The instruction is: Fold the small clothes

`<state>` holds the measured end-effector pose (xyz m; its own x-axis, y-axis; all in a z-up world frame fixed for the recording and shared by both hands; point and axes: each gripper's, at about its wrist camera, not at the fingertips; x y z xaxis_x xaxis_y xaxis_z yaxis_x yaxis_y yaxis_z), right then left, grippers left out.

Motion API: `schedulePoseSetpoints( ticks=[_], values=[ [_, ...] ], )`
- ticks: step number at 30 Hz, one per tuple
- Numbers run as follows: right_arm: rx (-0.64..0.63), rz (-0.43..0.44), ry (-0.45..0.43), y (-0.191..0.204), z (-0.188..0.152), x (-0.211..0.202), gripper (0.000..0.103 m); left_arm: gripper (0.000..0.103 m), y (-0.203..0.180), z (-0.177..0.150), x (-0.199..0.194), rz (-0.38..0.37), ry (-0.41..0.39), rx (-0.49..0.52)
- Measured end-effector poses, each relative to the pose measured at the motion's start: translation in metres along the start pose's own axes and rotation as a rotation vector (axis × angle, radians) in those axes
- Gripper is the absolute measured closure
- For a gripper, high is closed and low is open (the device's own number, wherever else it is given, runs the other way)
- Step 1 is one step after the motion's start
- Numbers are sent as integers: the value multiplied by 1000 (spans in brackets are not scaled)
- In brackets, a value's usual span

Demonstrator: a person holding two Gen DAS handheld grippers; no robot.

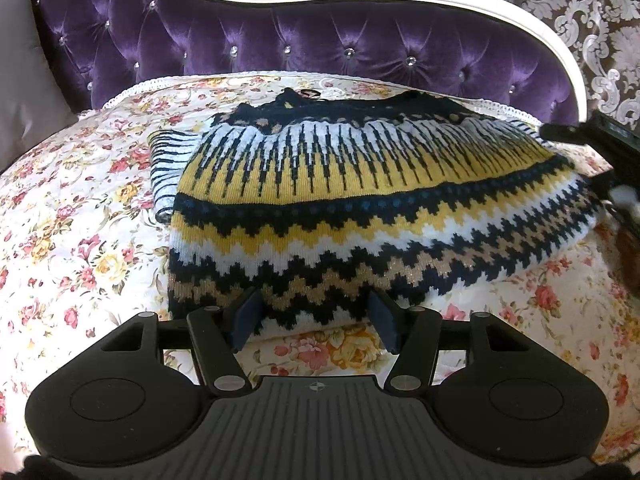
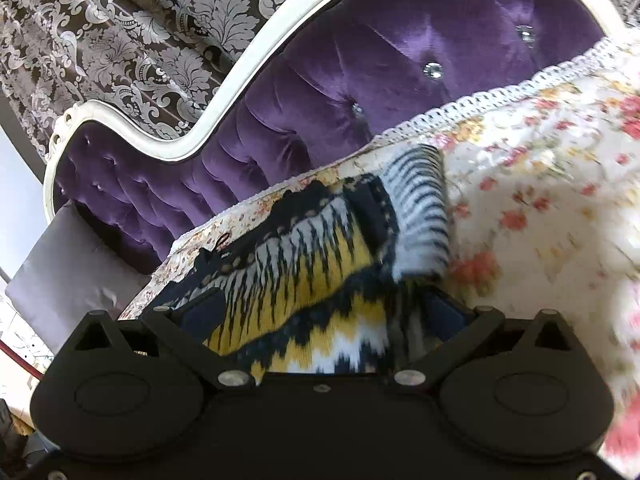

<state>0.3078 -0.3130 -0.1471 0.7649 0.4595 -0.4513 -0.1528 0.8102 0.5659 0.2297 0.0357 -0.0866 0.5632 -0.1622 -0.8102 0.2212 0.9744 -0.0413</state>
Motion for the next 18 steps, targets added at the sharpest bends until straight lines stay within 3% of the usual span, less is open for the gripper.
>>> schedulePoseSetpoints(
  ticks=[4, 7, 9, 10, 13, 18],
  values=[
    [-10, 17, 2, -3, 12, 14, 0, 47, 5, 11, -7, -27, 19, -29],
    [-60, 1, 24, 1, 15, 20, 5, 47, 5, 29, -23, -30, -35, -56],
    [-53, -38, 17, 0, 13, 21, 37, 47, 2, 48, -29, -20, -71, -45],
    [-23, -48, 24, -4, 12, 22, 66, 47, -1, 61, -29, -18, -77, -39],
    [61, 6, 19, -19, 11, 20, 73, 47, -12, 92, -19, -13, -80, -17],
    [33, -15, 10, -14, 8, 19, 72, 47, -34, 124, 20, 24, -44, 14]
  ],
)
Point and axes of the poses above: each gripper's, at about its wrist camera, not at the fingertips, and x roughly the way its jaws point, y to its left, z to its top, and after that the axes turned 7 degrees about y, right-handed
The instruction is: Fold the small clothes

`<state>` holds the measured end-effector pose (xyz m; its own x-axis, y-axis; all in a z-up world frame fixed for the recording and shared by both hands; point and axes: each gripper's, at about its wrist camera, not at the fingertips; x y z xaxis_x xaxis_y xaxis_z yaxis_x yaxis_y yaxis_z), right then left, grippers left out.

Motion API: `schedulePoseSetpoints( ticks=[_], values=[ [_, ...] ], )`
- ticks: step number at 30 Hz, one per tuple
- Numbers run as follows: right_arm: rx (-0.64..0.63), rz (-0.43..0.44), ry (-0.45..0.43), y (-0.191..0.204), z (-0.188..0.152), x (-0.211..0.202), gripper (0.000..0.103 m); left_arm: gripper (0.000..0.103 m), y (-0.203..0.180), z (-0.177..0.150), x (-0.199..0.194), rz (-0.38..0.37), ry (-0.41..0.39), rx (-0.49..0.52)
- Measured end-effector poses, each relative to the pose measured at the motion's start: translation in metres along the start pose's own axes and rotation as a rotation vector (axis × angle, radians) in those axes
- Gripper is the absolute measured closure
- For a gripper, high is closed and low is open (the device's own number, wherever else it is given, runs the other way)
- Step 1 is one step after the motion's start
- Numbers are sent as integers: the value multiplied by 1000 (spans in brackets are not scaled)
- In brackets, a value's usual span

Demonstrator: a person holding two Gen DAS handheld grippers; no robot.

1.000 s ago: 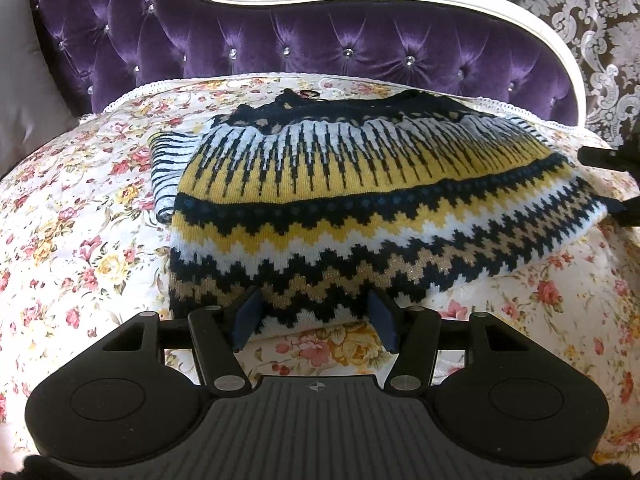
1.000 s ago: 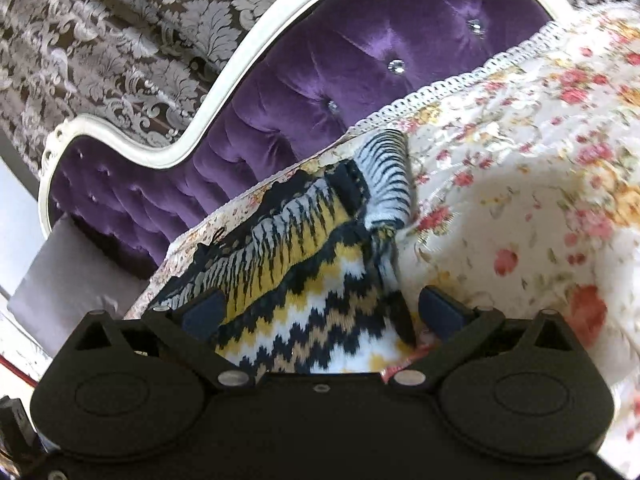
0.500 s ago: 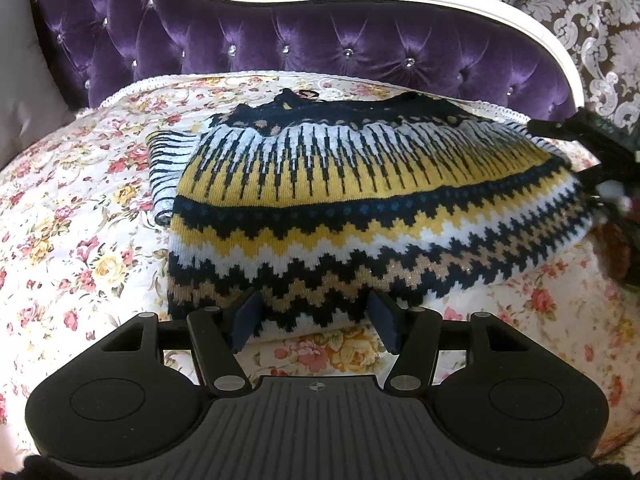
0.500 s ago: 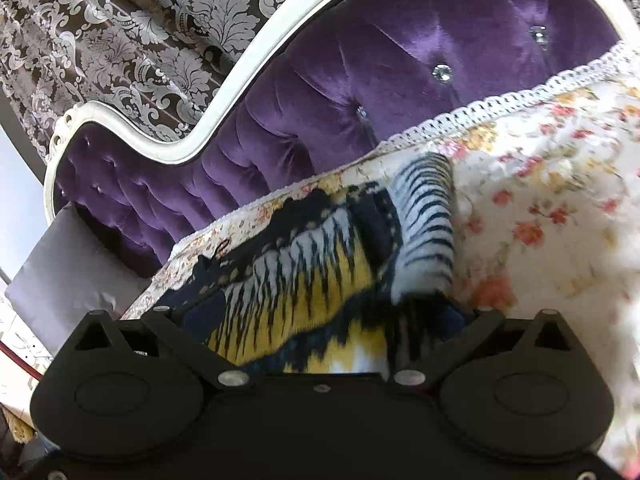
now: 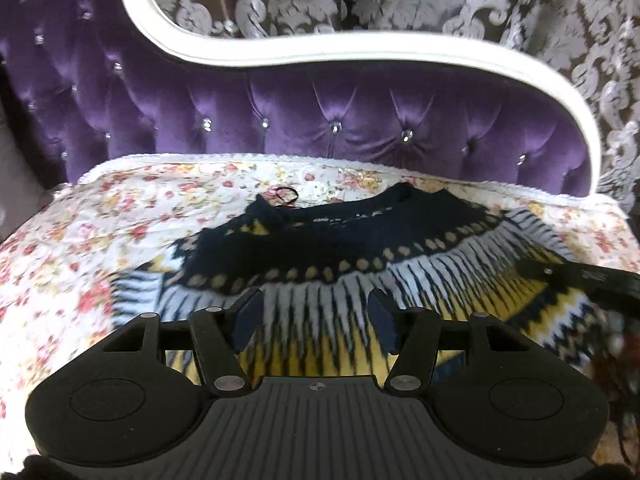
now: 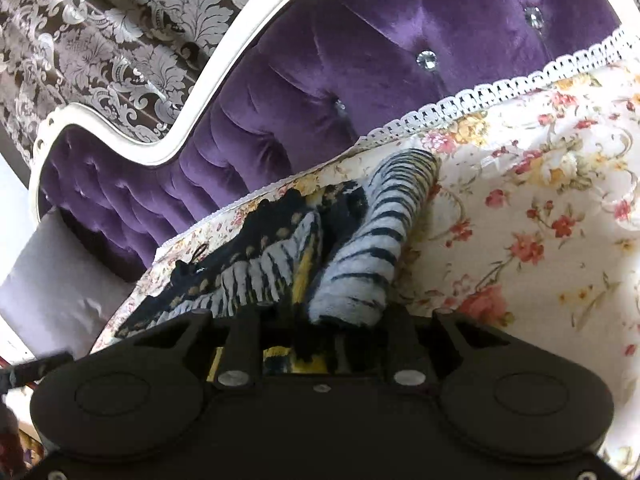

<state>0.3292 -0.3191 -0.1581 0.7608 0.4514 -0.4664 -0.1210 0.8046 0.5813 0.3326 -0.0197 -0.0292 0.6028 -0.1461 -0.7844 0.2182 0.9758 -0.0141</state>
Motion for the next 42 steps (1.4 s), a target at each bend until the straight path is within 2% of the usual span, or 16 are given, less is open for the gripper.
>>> schedulePoseSetpoints(
  ticks=[4, 8, 9, 14, 19, 24, 27, 31, 32, 39, 42],
  values=[
    [8, 9, -4, -1, 1, 1, 73, 47, -15, 7, 30, 27, 42, 57],
    [9, 12, -8, -2, 0, 1, 73, 47, -23, 6, 59, 46, 131, 83],
    [9, 13, -8, -2, 0, 1, 73, 46, -26, 3, 63, 59, 133, 101],
    [20, 27, -4, -3, 1, 1, 72, 47, -29, -1, 64, 79, 142, 76],
    [23, 44, 1, -5, 1, 0, 70, 46, -24, 5, 67, 48, 179, 53],
    [22, 64, 6, -5, 1, 0, 66, 46, -27, 9, 71, 55, 195, 56],
    [-11, 88, 16, 0, 2, 1, 54, 46, -25, 9, 71, 49, 193, 52],
    [-120, 125, 49, 15, 2, 5, 27, 46, -25, 8, 70, 47, 186, 48],
    [-133, 122, 54, 18, 2, 6, 26, 46, -25, 8, 70, 49, 185, 47],
    [-109, 139, 47, 13, 2, 4, 28, 46, -25, 7, 70, 45, 175, 42],
    [-80, 136, 40, 8, 2, 2, 35, 46, -24, 7, 70, 44, 172, 41]
  ],
)
Point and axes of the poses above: each gripper's, at about its wrist camera, not at the fingertips, and x roughly the way its jaws point, y to its left, z to its top, and after that the axes turned 7 degrees about y, right-handed
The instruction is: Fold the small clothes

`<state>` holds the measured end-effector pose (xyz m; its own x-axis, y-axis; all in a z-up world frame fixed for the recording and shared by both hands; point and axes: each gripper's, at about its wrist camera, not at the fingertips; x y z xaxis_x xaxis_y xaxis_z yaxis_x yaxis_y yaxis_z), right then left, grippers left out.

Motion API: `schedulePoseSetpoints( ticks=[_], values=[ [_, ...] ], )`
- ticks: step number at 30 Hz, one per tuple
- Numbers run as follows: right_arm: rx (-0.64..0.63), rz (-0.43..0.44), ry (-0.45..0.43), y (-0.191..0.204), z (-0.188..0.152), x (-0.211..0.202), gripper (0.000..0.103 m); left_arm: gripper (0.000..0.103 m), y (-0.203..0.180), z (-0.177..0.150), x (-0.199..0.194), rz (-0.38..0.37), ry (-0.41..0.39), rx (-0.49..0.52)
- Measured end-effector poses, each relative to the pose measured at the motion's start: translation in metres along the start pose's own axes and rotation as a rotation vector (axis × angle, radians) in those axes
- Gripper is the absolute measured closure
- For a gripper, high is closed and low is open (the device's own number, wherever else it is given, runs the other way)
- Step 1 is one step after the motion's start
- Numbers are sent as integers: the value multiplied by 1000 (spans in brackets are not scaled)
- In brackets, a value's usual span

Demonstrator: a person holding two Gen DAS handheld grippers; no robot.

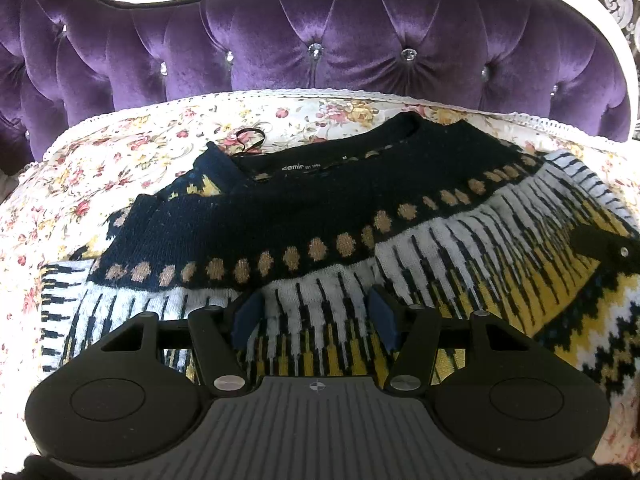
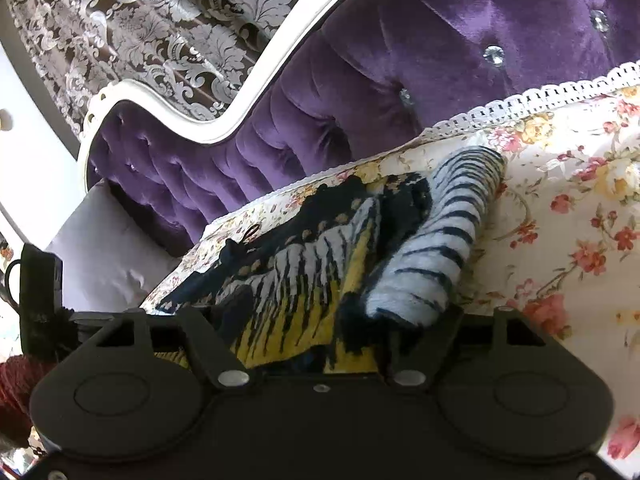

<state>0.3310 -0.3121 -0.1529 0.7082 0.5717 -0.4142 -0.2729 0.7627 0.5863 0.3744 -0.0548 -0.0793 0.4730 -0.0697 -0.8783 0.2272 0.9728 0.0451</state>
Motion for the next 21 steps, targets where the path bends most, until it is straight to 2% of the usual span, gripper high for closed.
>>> schedulePoseSetpoints(
  ticks=[3, 4, 5, 9, 13, 15, 16, 19, 21],
  values=[
    [65, -20, -9, -9, 0, -2, 55, 46, 0, 0, 0, 1, -6, -5],
    [101, -20, -6, -14, 0, -2, 71, 46, 0, -1, 0, 3, -9, -5],
    [130, -8, -10, -18, 0, -3, 73, 46, -1, -1, 0, 4, -12, -6],
    [104, -59, 1, -8, 1, -2, 74, 46, -1, -2, -1, 7, -17, -4],
    [137, -96, 23, -6, 7, -6, 74, 47, 2, -1, -3, -4, -25, -3],
    [116, -138, 37, 4, 10, -9, 74, 52, 8, -1, -9, -19, -29, -22],
    [106, -152, 41, 9, 12, -11, 74, 55, 14, -3, -14, -31, -34, -48],
    [86, -188, 48, 24, 17, -13, 74, 55, 40, -17, -37, -68, -84, -159],
    [69, -203, 46, 34, 20, -14, 74, 55, 56, -32, -53, -77, -118, -194]
  ],
)
Point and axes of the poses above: each gripper's, at about its wrist camera, not at the fingertips, and x roughly the way its jaws point, y to its left, z to its top, and after that the axes turned 7 degrees about y, right-handed
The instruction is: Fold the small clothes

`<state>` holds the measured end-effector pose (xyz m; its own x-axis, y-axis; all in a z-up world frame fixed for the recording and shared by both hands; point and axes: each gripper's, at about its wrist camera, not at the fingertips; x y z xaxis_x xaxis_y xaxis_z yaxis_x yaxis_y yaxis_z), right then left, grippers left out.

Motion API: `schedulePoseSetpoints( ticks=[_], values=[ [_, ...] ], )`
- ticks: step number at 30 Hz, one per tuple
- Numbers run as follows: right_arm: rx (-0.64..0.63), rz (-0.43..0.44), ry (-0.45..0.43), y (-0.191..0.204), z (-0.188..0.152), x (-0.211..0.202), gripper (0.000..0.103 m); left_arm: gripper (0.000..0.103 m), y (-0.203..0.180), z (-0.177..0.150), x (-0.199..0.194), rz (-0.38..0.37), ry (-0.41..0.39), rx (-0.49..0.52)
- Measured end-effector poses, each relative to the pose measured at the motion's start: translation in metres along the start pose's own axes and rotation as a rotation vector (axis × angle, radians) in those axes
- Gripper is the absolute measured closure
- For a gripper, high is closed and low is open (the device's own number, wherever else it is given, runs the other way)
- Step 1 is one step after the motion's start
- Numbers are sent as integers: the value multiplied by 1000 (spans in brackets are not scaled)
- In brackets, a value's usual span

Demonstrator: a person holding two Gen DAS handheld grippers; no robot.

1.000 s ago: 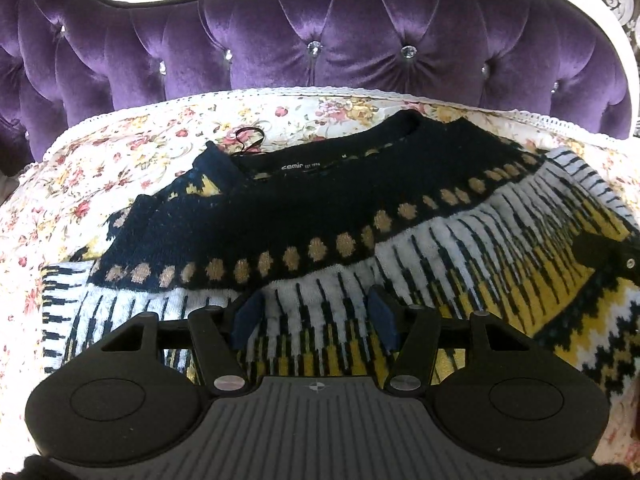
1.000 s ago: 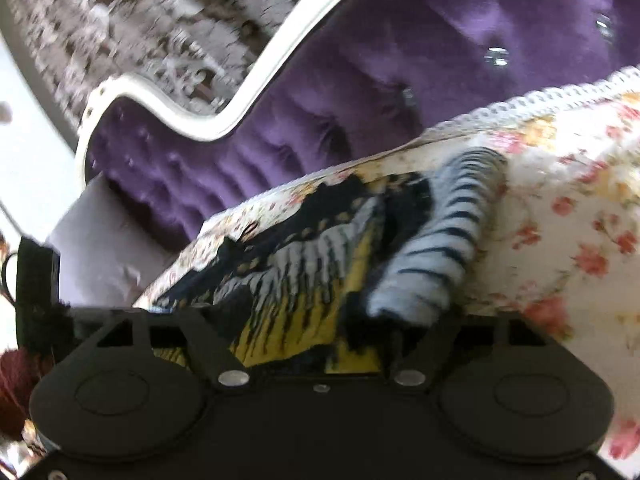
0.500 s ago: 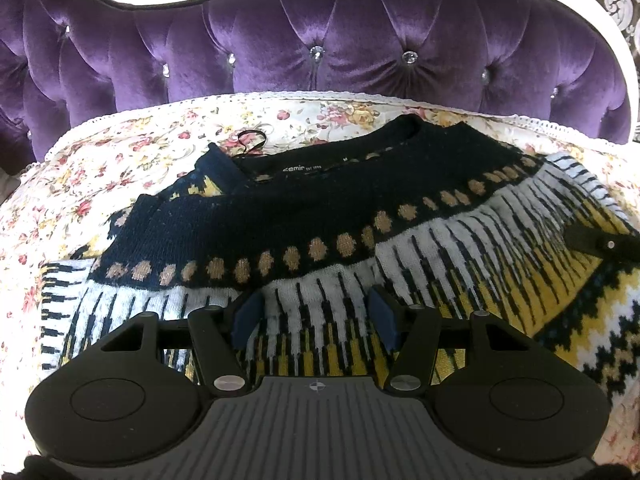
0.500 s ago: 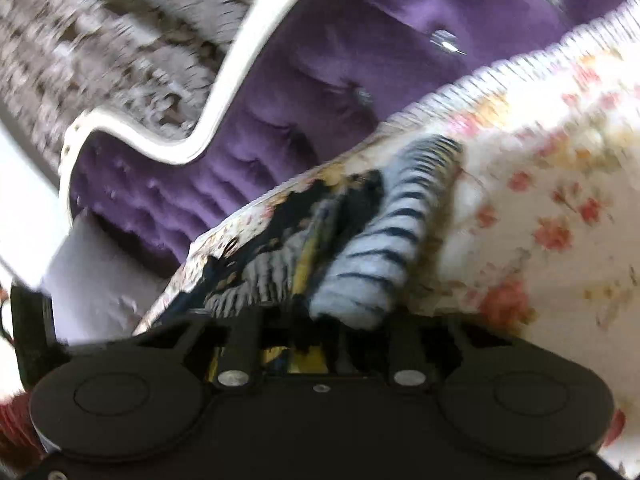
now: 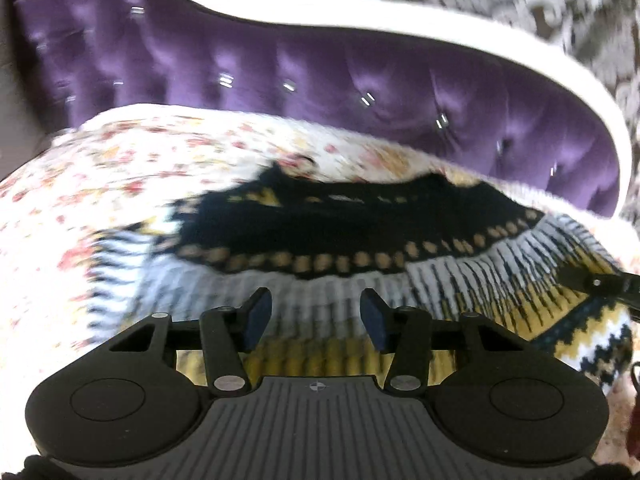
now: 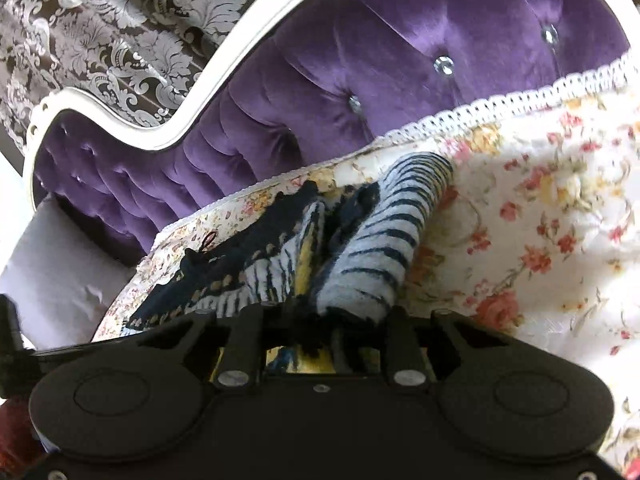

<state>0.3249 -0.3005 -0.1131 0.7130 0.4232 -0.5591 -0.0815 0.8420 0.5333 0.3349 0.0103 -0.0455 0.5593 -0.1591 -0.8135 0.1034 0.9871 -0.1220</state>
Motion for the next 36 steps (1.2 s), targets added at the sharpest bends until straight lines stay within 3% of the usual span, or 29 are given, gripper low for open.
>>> schedulePoseSetpoints(
  ticks=[4, 12, 24, 31, 36],
  values=[
    [-28, -27, -2, 13, 5, -1, 74, 55, 26, -23, -32, 31, -42, -2],
    [-36, -102, 23, 19, 2, 1, 74, 55, 55, -53, -84, 19, -70, 11],
    [-47, -157, 19, 51, 5, -6, 74, 55, 92, -59, -88, -13, -76, -52],
    [-112, -95, -1, 108, 9, -7, 74, 55, 121, -55, -76, -12, -71, -88],
    [-159, -13, 4, 160, 2, 15, 73, 55, 142, -56, -72, -13, -72, -113]
  ],
)
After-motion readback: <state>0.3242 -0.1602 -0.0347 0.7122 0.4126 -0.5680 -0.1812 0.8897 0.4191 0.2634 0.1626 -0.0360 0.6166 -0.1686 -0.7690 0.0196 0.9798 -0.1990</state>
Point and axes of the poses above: each gripper's, at about its wrist camera, not at the fingertips, and x roughly the way its jaws point, y to its left, z to its top, and after that the axes turned 7 degrees about y, right-handed
